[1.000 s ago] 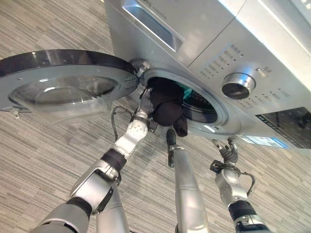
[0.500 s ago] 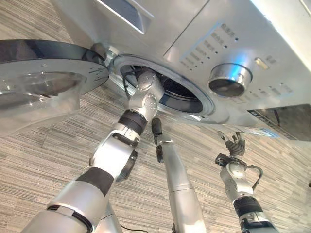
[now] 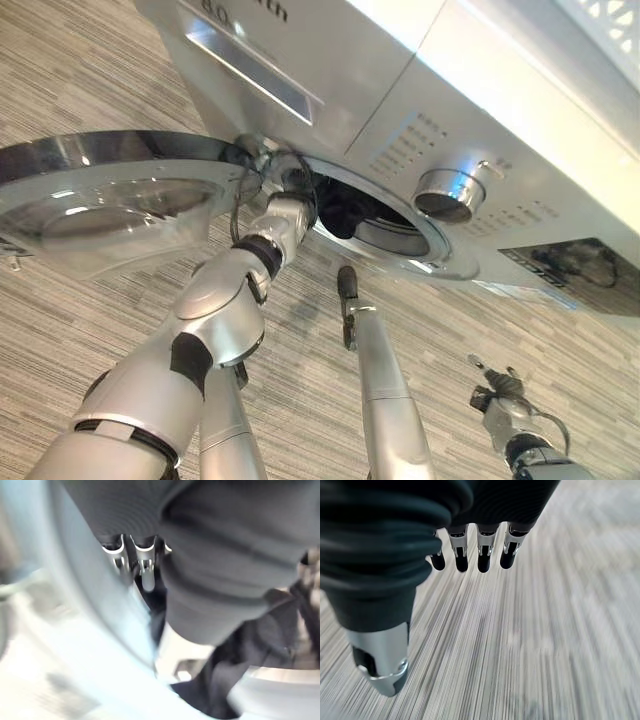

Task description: Grab the laundry basket,head to the washer,open it,put in the laundry and shut it.

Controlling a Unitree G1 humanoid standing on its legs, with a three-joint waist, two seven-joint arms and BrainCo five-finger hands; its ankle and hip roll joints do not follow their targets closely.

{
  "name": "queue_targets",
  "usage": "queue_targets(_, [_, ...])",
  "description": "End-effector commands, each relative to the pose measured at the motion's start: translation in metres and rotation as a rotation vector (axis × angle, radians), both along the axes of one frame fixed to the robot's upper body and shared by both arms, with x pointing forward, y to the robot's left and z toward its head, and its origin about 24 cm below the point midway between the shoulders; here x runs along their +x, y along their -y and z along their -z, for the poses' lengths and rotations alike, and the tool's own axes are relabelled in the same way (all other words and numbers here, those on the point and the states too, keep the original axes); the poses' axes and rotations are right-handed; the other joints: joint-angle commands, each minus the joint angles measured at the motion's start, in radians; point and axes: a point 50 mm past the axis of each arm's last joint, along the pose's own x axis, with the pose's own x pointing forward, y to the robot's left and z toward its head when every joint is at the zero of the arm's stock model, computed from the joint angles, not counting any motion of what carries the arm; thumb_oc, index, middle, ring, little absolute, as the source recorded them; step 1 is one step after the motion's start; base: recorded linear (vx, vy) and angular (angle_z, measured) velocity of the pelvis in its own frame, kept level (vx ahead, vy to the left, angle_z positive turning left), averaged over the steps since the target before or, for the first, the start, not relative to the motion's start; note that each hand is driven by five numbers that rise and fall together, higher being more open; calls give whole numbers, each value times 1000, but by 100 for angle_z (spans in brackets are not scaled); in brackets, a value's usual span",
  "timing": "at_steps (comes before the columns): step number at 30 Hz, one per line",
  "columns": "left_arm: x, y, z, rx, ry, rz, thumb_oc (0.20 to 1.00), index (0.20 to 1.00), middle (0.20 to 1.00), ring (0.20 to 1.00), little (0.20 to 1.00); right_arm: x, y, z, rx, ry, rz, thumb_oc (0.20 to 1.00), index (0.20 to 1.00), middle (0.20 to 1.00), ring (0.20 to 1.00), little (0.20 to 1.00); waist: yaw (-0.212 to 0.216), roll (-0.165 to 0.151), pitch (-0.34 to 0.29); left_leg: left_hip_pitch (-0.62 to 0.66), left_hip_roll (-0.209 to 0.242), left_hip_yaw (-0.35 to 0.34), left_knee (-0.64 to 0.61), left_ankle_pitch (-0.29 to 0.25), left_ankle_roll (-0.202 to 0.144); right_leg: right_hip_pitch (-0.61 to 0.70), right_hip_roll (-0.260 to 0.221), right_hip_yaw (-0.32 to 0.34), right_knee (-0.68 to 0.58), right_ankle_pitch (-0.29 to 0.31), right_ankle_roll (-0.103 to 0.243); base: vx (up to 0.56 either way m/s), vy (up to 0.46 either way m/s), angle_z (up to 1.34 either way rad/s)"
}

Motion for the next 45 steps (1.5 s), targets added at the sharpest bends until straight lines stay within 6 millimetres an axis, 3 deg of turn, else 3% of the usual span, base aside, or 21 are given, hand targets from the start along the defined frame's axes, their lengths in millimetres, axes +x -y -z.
queue_targets(1, [-4, 43, -77, -5, 227, 137, 1000, 1000, 1000, 1000, 1000, 11, 7, -12, -12, 69, 22, 1000, 1000, 1000, 1000, 1000, -42, 7, -4, 99, 18, -45, -195, 76, 45, 80, -25, -23, 26, -145, -10, -12, -20, 21])
queue_targets(2, [-10, 57, -82, -63, 244, 189, 1000, 1000, 1000, 1000, 1000, 14, 8, -15, -22, 84, 21, 1000, 1000, 1000, 1000, 1000, -38, 5, 2, 107, 15, -45, -204, 81, 45, 89, -26, -25, 24, -147, -10, 0, -25, 18])
queue_targets(3, [6, -10, -50, -20, 249, 71, 1000, 1000, 1000, 1000, 1000, 9, 16, -17, -59, 82, 24, 1000, 1000, 1000, 1000, 1000, -19, 7, 13, 118, 16, -43, -209, 84, 45, 98, -31, -29, 22, -149, -11, -21, -34, 8])
queue_targets(4, [5, -41, -9, -32, 163, 13, 1000, 1000, 1000, 1000, 1000, 5, 17, -18, -90, 97, 13, 1000, 1000, 1000, 1000, 1000, -16, 2, 18, 122, 11, -45, -217, 93, 43, 106, -32, -31, 15, -145, -14, 0, 0, 0])
queue_targets(10, [-29, -6, 59, -386, 22, 109, 1000, 1000, 1000, 1000, 1000, -11, 12, -11, -82, 123, 63, 1000, 1000, 1000, 1000, 1000, -2, -14, 34, 181, 10, -47, -255, 108, 34, 165, -39, -49, -2, -148, -13, -17, -11, 11])
queue_targets(11, [-42, 0, 87, -408, -71, 108, 1000, 1000, 1000, 1000, 1000, -18, 8, -3, -75, 67, 48, 1000, 1000, 1000, 1000, 1000, -4, -20, 34, 228, 17, -42, -274, 111, 34, 203, -38, -54, -13, -149, -13, 0, 0, 0])
queue_targets(12, [-42, 0, 88, -408, -72, 108, 1000, 1000, 1000, 1000, 1000, -19, 8, -2, -75, 65, 47, 1000, 1000, 1000, 1000, 1000, -3, -21, 35, 233, 17, -42, -276, 111, 33, 208, -38, -54, -15, -149, -13, 13, 28, -4])
queue_targets(13, [-64, 57, 85, -484, -140, 245, 1000, 1000, 1000, 1000, 1000, -23, 7, 3, -55, 27, 56, 1000, 1000, 1000, 1000, 1000, -4, -21, 38, 255, 18, -43, -286, 108, 33, 225, -38, -58, -17, -152, -13, 0, 0, 0])
queue_targets(14, [-71, 86, 73, -495, -167, 312, 1000, 1000, 1000, 1000, 1000, -21, 7, 6, -38, -15, 70, 1000, 1000, 1000, 1000, 1000, -1, -21, 41, 280, 18, -43, -296, 108, 34, 247, -41, -60, -21, -155, -12, 19, 43, 8])
queue_targets(15, [-70, 84, 75, -506, -194, 301, 1000, 1000, 1000, 1000, 1000, -26, 6, 10, -32, -50, 82, 1000, 1000, 1000, 1000, 1000, 5, -15, 43, 300, 18, -41, -302, 109, 33, 266, -43, -61, -24, -157, -12, 17, 52, 11])
queue_targets(20, [-68, 24, 61, -688, -183, 302, 1000, 1000, 1000, 1000, 1000, -57, 13, 26, 18, -183, 103, 1000, 1000, 1000, 1000, 1000, 54, 3, 79, 440, -2, -35, -375, 152, 33, 419, -77, -92, -87, -124, -9, -27, 57, -1])
queue_targets(25, [-96, -43, 109, -747, -297, 161, 1000, 1000, 1000, 1000, 1000, -83, 18, 36, 85, -230, 146, 1000, 1000, 1000, 1000, 1000, 91, 14, 102, 663, -33, -21, -486, 179, 42, 683, -103, -129, -239, -74, 18, 90, 119, 24])
queue_targets(27, [-101, -51, 122, -748, -320, 114, 1000, 1000, 1000, 1000, 1000, -85, 20, 35, 81, -239, 134, 1000, 1000, 1000, 1000, 1000, 93, 16, 104, 708, -40, -14, -509, 181, 50, 730, -107, -130, -280, -53, 26, 110, 185, 11])
queue_targets(29, [-121, -64, 159, -671, -391, 25, 1000, 1000, 1000, 1000, 1000, -95, 19, 40, 112, -258, 136, 1000, 1000, 1000, 1000, 1000, 99, 41, 47, 876, -89, 36, -642, 182, 79, 894, -133, -135, -464, 85, 76, 217, 336, -9])
queue_targets(30, [-121, -64, 160, -671, -391, 25, 1000, 1000, 1000, 1000, 1000, -95, 19, 40, 112, -258, 136, 1000, 1000, 1000, 1000, 1000, 99, 38, 48, 879, -93, 37, -650, 191, 80, 898, -135, -134, -474, 95, 76, 148, 236, -41])
queue_targets(33, [-140, -82, 182, -701, -458, -69, 1000, 1000, 1000, 1000, 1000, -106, 20, 43, 128, -295, 139, 1000, 1000, 1000, 1000, 1000, 99, 57, 0, 980, -137, 83, -733, 199, 107, 959, -161, -137, -560, 250, 109, 60, 200, -33])
queue_targets(36, [-148, -100, 184, -735, -451, -129, 1000, 1000, 1000, 1000, 1000, -100, 12, 45, 149, -304, 117, 1000, 1000, 1000, 1000, 1000, 123, 103, -5, 1036, -130, 133, -811, 250, 139, 971, -126, -219, -480, 140, 80, -124, 246, -67])
queue_targets(38, [-149, -104, 183, -743, -440, -143, 1000, 1000, 1000, 1000, 1000, -101, 9, 46, 161, -308, 111, 1000, 1000, 1000, 1000, 1000, 128, 106, -10, 1044, -136, 144, -834, 279, 149, 982, -95, -234, -437, 101, 66, -186, 148, -72])
queue_targets(39, [-155, -113, 191, -807, -455, -217, 1000, 1000, 1000, 1000, 1000, -109, 1, 52, 188, -356, 87, 1000, 1000, 1000, 1000, 1000, 162, 119, -51, 1060, -141, 165, -890, 327, 175, 1068, 5, -275, -299, -39, 34, -160, 110, -37])
queue_targets(43, [-167, -123, 204, -885, -486, -316, 1000, 1000, 1000, 1000, 1000, -120, -5, 57, 185, -422, 30, 1000, 1000, 1000, 1000, 1000, 206, 98, -105, 1057, -161, 191, -933, 365, 179, 1168, 43, -304, -266, -76, 23, -154, 7, -46])
queue_targets(45, [-174, -126, 207, -946, -492, -354, 1000, 1000, 1000, 1000, 1000, -123, -10, 60, 176, -453, -14, 1000, 1000, 1000, 1000, 1000, 243, 65, -130, 1021, -173, 202, -931, 393, 171, 1260, 68, -294, -397, -121, 10, -305, -156, -23])
